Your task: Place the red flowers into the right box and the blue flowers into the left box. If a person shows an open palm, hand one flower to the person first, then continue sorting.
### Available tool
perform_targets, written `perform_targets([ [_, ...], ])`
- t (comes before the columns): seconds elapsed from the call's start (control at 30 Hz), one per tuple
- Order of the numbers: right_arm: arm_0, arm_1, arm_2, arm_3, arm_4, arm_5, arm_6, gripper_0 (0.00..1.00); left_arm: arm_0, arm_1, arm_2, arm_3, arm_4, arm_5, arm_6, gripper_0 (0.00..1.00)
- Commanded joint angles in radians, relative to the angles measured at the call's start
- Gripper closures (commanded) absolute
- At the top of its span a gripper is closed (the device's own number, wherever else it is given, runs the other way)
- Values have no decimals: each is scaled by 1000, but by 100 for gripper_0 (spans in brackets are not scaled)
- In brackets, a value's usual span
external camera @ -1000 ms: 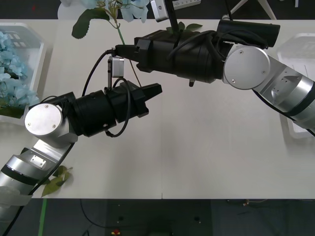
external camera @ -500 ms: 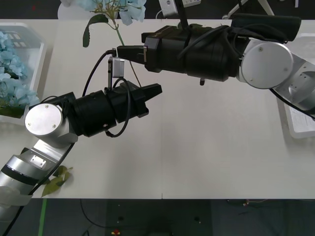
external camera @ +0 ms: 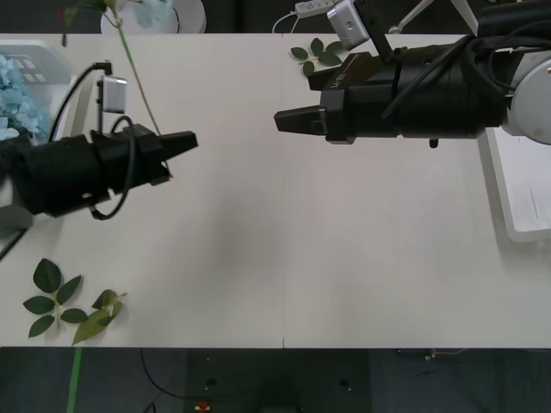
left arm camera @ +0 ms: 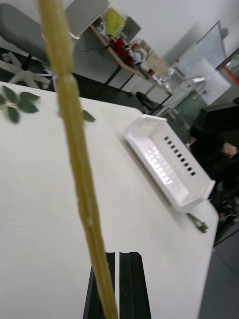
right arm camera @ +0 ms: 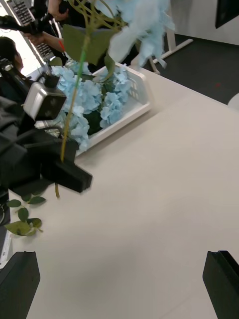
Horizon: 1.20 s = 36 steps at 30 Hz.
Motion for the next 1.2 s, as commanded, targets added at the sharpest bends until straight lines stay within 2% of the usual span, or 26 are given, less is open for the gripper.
perform_targets([
  [0.03,6,-97,-3,-30,-12,49,65,3,-37,161,100,48,17,4,52,100],
  [0.17,22,-128,-17,-12,-35,143,222,3,-37,244,145,171,17,5,50,100],
  [0.4,113,-102,-199,70,-92,396,508,3,-36,347,174,414,16,10,30,100],
  [0.47,134,-82,-262,113,-115,480,599,3,-37,390,178,504,10,48,27,100],
  [0.63,134,-52,-322,216,-171,595,783,3,-37,440,220,668,-29,117,13,100],
  [0.87,107,-42,-333,269,-205,618,819,3,-34,449,220,742,-98,128,-1,100],
  [0.93,107,-43,-333,271,-219,618,819,3,-33,448,220,769,-99,128,-8,96],
  [1.1,102,-45,-333,269,-236,595,819,3,-20,446,218,771,-122,128,-25,95],
  [1.17,101,-45,-333,269,-243,579,819,3,-19,446,218,771,-136,126,-28,88],
  [1.2,101,-43,-333,269,-251,565,819,3,-14,446,218,771,-144,123,-30,80],
])
